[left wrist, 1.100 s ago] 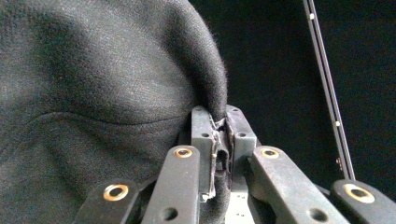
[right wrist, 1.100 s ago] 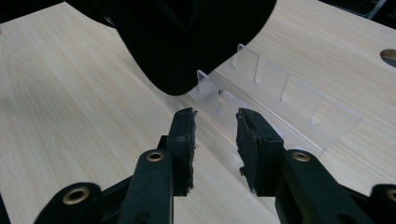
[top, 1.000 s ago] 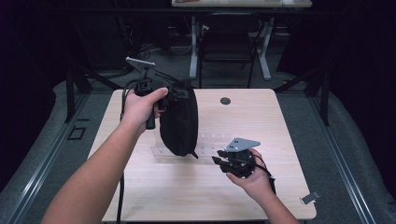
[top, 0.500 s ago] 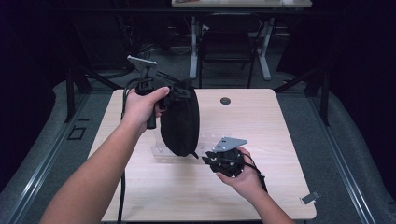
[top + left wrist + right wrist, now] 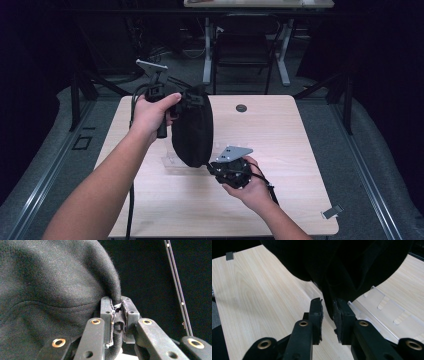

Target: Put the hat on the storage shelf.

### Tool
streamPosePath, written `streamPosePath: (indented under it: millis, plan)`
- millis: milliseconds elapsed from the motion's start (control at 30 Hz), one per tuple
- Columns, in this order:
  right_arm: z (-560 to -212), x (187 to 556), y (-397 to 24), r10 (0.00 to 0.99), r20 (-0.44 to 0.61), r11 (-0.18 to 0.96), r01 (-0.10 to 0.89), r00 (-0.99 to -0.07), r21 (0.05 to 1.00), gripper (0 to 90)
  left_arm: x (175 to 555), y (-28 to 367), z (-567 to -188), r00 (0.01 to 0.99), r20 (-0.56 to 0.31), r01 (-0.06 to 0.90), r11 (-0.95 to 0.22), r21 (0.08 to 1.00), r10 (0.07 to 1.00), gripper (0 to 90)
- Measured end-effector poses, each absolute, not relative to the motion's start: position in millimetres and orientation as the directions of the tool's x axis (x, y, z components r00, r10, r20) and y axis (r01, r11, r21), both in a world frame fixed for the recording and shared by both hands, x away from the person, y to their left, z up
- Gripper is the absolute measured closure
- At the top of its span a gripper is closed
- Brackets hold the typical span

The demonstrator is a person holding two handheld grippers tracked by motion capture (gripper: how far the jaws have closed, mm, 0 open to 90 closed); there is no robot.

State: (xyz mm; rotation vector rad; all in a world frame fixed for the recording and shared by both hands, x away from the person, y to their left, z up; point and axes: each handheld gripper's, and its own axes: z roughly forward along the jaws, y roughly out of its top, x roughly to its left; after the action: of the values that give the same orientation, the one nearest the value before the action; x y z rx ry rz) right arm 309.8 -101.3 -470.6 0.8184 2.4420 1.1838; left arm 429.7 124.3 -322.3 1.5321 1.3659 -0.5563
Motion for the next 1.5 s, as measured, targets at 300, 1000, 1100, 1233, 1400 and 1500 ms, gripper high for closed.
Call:
streamPosePath:
  millis: [300,1000,1100,1233,1400,1500]
  plan:
    - [-469.3,310.4,-96.2,0.610,-0.058,0.513,0.337,-0.790,0.790,83.8,429.0,124.2,-321.8,0.271,-0.837,0.928,0.103,0.358,0.475,78.7]
    - [-486.4,313.1,-106.4,0.630,-0.044,0.505,0.367,-0.775,0.781,85.6,420.9,168.6,-322.6,0.278,-0.778,0.893,0.146,0.425,0.563,59.3]
    - [-486.8,312.5,-107.5,0.631,-0.048,0.508,0.365,-0.775,0.780,85.6,419.2,176.5,-326.6,0.267,-0.760,0.891,0.149,0.429,0.592,58.6]
    - [-487.5,312.2,-108.3,0.630,-0.041,0.502,0.367,-0.775,0.783,85.5,417.2,188.6,-332.3,0.263,-0.741,0.889,0.144,0.436,0.618,58.3]
    - [-487.3,311.8,-109.0,0.633,-0.049,0.508,0.367,-0.773,0.779,85.3,415.1,200.2,-337.7,0.250,-0.711,0.885,0.142,0.443,0.657,57.9]
    - [-487.4,311.5,-109.6,0.636,-0.053,0.509,0.368,-0.770,0.778,85.1,414.0,205.0,-340.6,0.245,-0.698,0.883,0.142,0.447,0.673,57.3]
